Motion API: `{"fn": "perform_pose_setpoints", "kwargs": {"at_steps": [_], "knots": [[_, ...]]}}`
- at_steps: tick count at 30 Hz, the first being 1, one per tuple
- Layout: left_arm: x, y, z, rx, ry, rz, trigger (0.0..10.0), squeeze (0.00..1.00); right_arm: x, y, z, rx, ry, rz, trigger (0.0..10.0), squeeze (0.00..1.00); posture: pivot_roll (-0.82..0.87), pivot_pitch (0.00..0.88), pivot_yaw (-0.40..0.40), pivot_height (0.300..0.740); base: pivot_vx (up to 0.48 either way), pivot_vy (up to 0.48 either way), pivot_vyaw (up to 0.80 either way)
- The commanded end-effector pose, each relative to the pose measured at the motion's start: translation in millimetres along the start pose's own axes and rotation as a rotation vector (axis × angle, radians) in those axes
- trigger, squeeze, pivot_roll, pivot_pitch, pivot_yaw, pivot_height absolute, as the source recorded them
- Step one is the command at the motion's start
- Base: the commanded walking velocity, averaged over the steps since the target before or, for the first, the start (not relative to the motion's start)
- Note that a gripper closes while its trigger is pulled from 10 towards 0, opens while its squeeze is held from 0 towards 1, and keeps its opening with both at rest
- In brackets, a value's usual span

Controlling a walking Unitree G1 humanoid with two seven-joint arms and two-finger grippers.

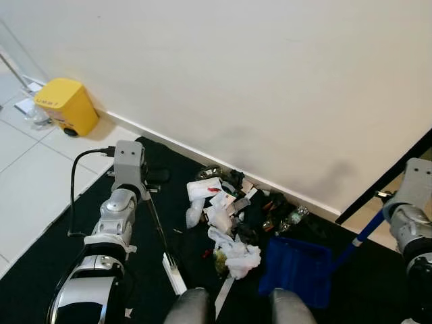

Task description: Sweep floor

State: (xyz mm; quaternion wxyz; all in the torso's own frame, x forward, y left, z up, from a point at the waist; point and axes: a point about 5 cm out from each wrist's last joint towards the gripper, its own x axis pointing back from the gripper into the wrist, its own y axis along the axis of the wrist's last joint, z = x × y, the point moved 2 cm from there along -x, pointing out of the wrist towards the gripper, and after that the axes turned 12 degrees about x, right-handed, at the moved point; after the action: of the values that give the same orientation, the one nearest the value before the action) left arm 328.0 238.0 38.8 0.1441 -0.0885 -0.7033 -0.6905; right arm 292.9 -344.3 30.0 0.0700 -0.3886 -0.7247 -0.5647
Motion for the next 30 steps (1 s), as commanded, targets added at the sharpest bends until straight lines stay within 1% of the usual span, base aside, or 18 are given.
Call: {"fn": "perform_pose_setpoints", "kwargs": {"at_steps": [1,5,6,8,9,10,11,12,14,15,17,21,22,24,27,28,29,30], "knots": [[0.9,6,15.0,-0.084,0.029,-0.009,10.0,0.0,0.3,-7,-22.1,0.142,-0.087,0.057,10.0,0.0,0.06,0.0,0.014,0.74,0.0,0.0,0.0],[3.5,8,30.0,-0.134,0.063,-0.01,10.0,0.0,1.0,-5,-40.2,0.158,-0.148,0.06,10.0,0.0,0.06,0.0,0.013,0.74,0.0,0.0,0.0],[3.5,8,30.0,-0.134,0.063,-0.01,10.0,0.0,1.0,-5,-40.2,0.158,-0.148,0.06,10.0,0.0,0.06,0.0,0.013,0.74,0.0,0.0,0.0],[6.1,13,47.6,-0.203,0.099,-0.013,10.0,0.0,2.1,0,-54.0,0.156,-0.206,0.045,10.0,0.0,0.05,0.0,0.011,0.74,0.0,0.0,0.0],[6.1,13,47.6,-0.203,0.099,-0.013,10.0,0.0,2.1,0,-54.0,0.156,-0.206,0.045,10.0,0.0,0.05,0.0,0.011,0.74,0.0,0.0,0.0],[7.0,18,56.2,-0.247,0.114,-0.016,10.0,0.0,2.4,3,-57.7,0.157,-0.231,0.034,10.0,0.0,0.05,0.0,0.009,0.74,0.0,0.0,0.0],[7.2,35,74.5,-0.31,0.159,-0.036,10.0,0.0,2.0,12,-53.7,0.14,-0.24,-0.008,10.0,0.0,0.05,0.0,0.007,0.74,0.0,0.0,0.0],[7.2,35,74.5,-0.31,0.159,-0.036,10.0,0.0,2.0,12,-53.7,0.14,-0.24,-0.008,10.0,0.0,0.05,0.0,0.007,0.74,0.0,0.0,0.0],[4.7,53,82.8,-0.36,0.172,-0.057,10.0,0.0,0.8,17,-39.4,0.087,-0.206,-0.036,10.0,0.0,0.06,0.0,0.006,0.74,0.0,0.0,0.0],[1.1,68,82.0,-0.413,0.166,-0.083,10.0,0.0,0.2,20,-25.2,0.041,-0.173,-0.061,10.0,0.0,0.06,0.0,0.006,0.74,0.0,0.0,0.0],[0.0,72,81.0,-0.426,0.163,-0.092,10.0,0.0,0.1,21,-21.5,0.03,-0.164,-0.069,10.0,0.0,0.06,0.0,0.006,0.74,0.0,0.0,0.0],[-6.1,87,65.6,-0.466,0.111,-0.152,10.0,0.0,0.1,24,-5.7,-0.01,-0.132,-0.085,10.0,0.0,0.07,0.0,0.005,0.74,0.0,0.0,0.0],[-12.9,94,42.4,-0.506,0.027,-0.189,10.0,0.0,0.5,25,8.8,-0.069,-0.096,-0.087,10.0,0.0,0.07,0.0,0.005,0.74,0.0,0.0,0.0],[-12.9,94,42.4,-0.506,0.027,-0.189,10.0,0.0,0.5,25,8.8,-0.069,-0.096,-0.087,10.0,0.0,0.07,0.0,0.005,0.74,0.0,0.0,0.0],[-20.1,102,4.1,-0.54,-0.118,-0.246,10.0,0.0,1.3,26,24.0,-0.138,-0.065,-0.077,10.0,0.0,0.07,0.0,0.005,0.74,0.0,0.0,0.0],[-21.1,104,-3.8,-0.536,-0.149,-0.257,10.0,0.0,1.6,27,26.3,-0.142,-0.064,-0.08,10.0,0.0,0.07,0.0,0.005,0.74,0.0,0.0,0.0],[-21.1,104,-3.8,-0.536,-0.149,-0.257,10.0,0.0,1.6,27,26.3,-0.142,-0.064,-0.08,10.0,0.0,0.07,0.0,0.005,0.74,0.0,0.0,0.0],[-22.0,100,-23.2,-0.504,-0.246,-0.267,10.0,0.0,2.2,29,30.9,-0.192,-0.068,-0.085,10.0,0.0,0.06,0.0,0.01,0.74,0.0,0.0,0.0]]}}
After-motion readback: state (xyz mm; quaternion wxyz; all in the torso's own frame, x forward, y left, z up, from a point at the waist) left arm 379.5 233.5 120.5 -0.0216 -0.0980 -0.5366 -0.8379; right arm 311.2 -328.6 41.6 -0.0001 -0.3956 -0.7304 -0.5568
